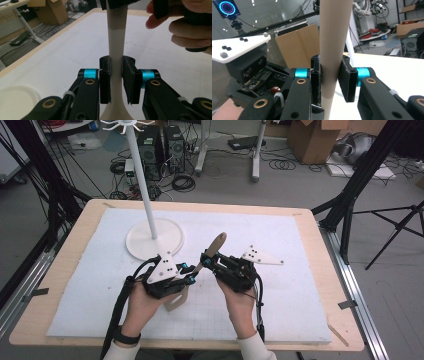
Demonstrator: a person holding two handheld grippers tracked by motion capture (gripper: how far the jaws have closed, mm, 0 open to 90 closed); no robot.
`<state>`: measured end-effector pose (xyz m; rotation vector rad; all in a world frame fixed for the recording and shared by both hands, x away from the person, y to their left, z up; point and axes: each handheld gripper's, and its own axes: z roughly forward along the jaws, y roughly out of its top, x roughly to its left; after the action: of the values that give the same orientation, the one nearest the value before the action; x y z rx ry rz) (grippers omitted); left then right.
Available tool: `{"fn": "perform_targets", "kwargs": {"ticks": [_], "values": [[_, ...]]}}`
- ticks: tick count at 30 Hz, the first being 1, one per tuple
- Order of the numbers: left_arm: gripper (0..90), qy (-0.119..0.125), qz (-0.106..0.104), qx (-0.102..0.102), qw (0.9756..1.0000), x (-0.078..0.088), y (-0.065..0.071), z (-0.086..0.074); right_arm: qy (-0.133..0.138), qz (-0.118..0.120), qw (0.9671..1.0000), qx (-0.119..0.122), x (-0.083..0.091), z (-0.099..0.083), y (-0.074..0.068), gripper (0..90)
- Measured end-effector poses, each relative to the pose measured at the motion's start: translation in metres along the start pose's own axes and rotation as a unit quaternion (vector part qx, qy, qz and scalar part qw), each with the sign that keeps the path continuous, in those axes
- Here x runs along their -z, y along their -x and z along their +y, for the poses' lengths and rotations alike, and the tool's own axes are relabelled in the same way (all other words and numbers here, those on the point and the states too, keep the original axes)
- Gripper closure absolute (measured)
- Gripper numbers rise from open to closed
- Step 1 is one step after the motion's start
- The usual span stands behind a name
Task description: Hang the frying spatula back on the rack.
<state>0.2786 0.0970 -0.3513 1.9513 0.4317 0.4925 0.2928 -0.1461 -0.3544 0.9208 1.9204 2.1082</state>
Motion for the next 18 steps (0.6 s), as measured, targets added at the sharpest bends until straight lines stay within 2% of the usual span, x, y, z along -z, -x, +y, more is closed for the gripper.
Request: {"fn": "perform_targets", "kwargs": {"ticks": [2,5,7,11,15,18], "values": [[63.3,0.003,0.002,-0.002,1.0,0.005,-0.002,0.0,-0.004,0.006,0.9999,0.007,0.0,0.002,0.001,74.3],[53.1,0.009,-0.009,0.001,0.9999,0.014,-0.007,-0.001,-0.009,0.028,0.9995,0.013,0.002,0.005,0.002,74.5],[52.5,0.022,-0.025,0.01,0.9994,0.02,-0.01,-0.001,-0.02,0.03,0.9991,0.023,0.002,0.007,0.001,74.6],[47.2,0.046,-0.06,0.026,0.9968,0.033,-0.018,-0.001,-0.024,0.057,0.9973,0.039,0.002,0.014,-0.003,74.7],[46.3,0.055,-0.084,0.032,0.9944,0.041,-0.022,0.002,-0.031,0.086,0.9943,0.054,0.0,0.024,-0.011,74.9],[46.0,0.063,-0.103,0.028,0.9922,0.045,-0.023,0.004,-0.032,0.106,0.9917,0.065,-0.001,0.032,-0.018,74.9]]}}
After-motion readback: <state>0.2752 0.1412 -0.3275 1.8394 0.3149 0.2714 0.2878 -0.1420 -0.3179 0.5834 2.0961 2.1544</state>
